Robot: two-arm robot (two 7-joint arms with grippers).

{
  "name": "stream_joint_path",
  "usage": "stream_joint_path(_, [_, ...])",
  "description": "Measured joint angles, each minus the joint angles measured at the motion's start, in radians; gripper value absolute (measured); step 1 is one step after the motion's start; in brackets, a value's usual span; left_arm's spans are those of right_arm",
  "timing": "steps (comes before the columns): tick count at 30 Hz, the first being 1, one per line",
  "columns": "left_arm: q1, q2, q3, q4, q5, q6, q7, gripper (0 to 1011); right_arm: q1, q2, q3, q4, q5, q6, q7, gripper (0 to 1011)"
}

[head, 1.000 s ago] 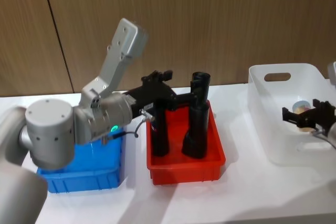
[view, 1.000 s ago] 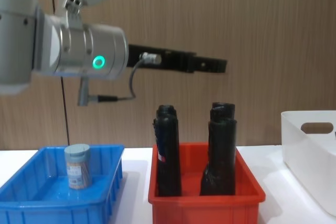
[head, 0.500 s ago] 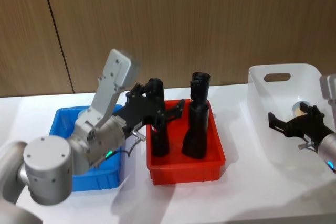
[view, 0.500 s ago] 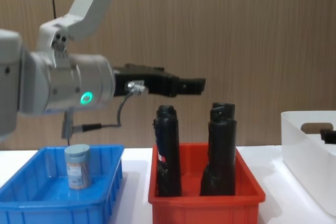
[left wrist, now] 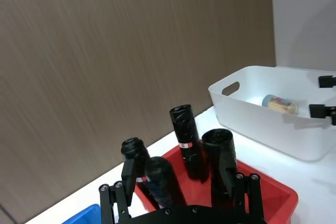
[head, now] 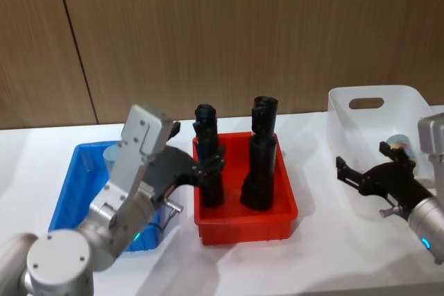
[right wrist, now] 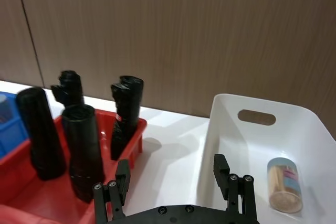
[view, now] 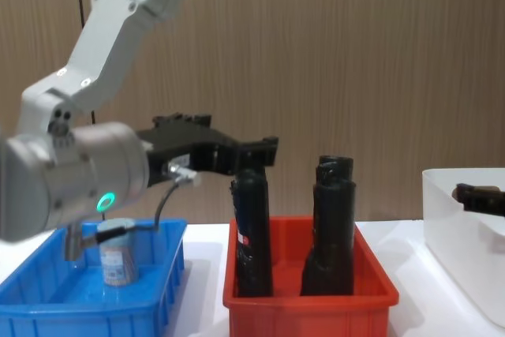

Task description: Pick the cotton swabs from the blue box and place them into the white box.

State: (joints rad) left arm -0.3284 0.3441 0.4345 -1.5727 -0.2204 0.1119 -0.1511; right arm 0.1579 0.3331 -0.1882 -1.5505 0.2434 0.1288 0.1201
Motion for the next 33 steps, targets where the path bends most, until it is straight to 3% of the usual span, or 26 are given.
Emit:
stream_joint_path(11, [0.079, 0.033, 0.018, -0.047, 0.018, -0.086, 0.123, 1004, -0.11, 0.003, -0.025, -0.138, 0.029, -0.06, -0.034, 1001])
stream_joint_path(21, [0.091, 0.038, 0.02, -0.054, 0.021, -0.098, 0.14, 1004, -0.17, 0.005, -0.038, -0.213, 0.044, -0.094, -0.053, 1002])
stream_joint_path(33, [0.091, 0.038, 0.02, -0.054, 0.02, -0.098, 0.14, 1004, -0.173, 0.004, -0.038, -0.217, 0.045, -0.095, -0.054, 1001])
